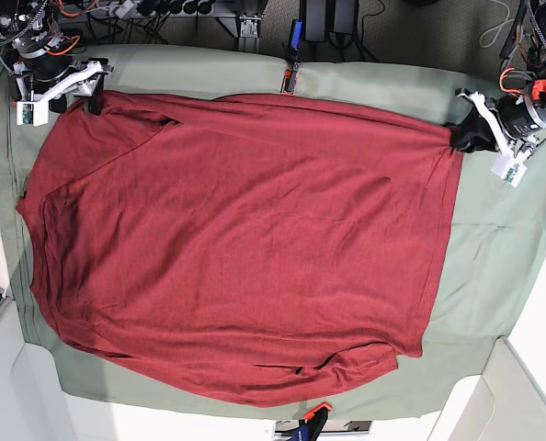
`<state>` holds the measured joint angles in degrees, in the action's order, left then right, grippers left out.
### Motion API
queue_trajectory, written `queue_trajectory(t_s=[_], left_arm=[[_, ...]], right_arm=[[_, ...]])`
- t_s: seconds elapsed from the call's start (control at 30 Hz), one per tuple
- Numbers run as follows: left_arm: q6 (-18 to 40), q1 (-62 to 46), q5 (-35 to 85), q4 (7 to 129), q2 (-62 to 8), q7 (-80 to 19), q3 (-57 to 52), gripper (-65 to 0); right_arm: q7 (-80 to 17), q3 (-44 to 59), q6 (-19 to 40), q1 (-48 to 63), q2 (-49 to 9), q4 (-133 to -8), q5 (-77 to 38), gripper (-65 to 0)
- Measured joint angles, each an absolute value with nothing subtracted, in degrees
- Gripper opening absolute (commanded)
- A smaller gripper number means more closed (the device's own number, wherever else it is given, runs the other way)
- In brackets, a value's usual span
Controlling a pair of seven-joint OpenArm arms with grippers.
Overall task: Fold the T-shirt properly
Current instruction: 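Move the left gripper to the other shoulder corner and pinch it, then drag both shoulder corners toward the hem, folding the shirt over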
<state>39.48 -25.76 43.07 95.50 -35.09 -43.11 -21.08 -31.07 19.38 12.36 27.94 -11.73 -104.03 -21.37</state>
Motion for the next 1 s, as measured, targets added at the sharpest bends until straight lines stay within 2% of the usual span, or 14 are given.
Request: queue_trajectory(t_s=[0.2, 0.23, 0.27, 0.37, 0.43, 0.53, 1.0], left_arm=[[39.5, -26.2, 41.4, 95.5, -35.1, -42.8, -21.1, -58.7], [39.5, -26.2, 41.4, 95.5, -35.1, -42.8, -21.1, -56.9], [39.5, -26.2, 41.3, 95.5, -35.1, -42.8, -21.1, -52.7], [39.3, -26.2, 38.8, 94.2, -35.1, -40.0, -21.1, -33.4], [36.1, -26.2, 37.8, 92.2, -35.1, -38.5, -21.1, -27.1], [34.3, -26.1, 38.3, 88.7, -35.1, -36.8, -21.1, -27.1], [36.1, -25.6, 49.0, 87.0, -31.5, -39.7, -21.5, -27.1]], right_arm=[[-30.9, 19.4, 12.4, 27.9, -11.7, -104.0, -21.3, -25.4], [-30.9, 19.4, 12.4, 27.9, -11.7, -104.0, -21.4, -25.4], [-30.9, 19.4, 12.4, 27.9, -11.7, -104.0, -21.4, -25.4], [-30.9, 19.4, 12.4, 27.9, -11.7, -104.0, -21.3, -25.4], [-30.9, 19.4, 12.4, 27.9, -11.7, -104.0, -21.3, -25.4], [-30.9, 19.4, 12.4, 27.9, -11.7, -104.0, -21.3, -25.4], [-30.9, 19.4, 12.4, 27.9, -11.7, -104.0, -21.3, -25.4]])
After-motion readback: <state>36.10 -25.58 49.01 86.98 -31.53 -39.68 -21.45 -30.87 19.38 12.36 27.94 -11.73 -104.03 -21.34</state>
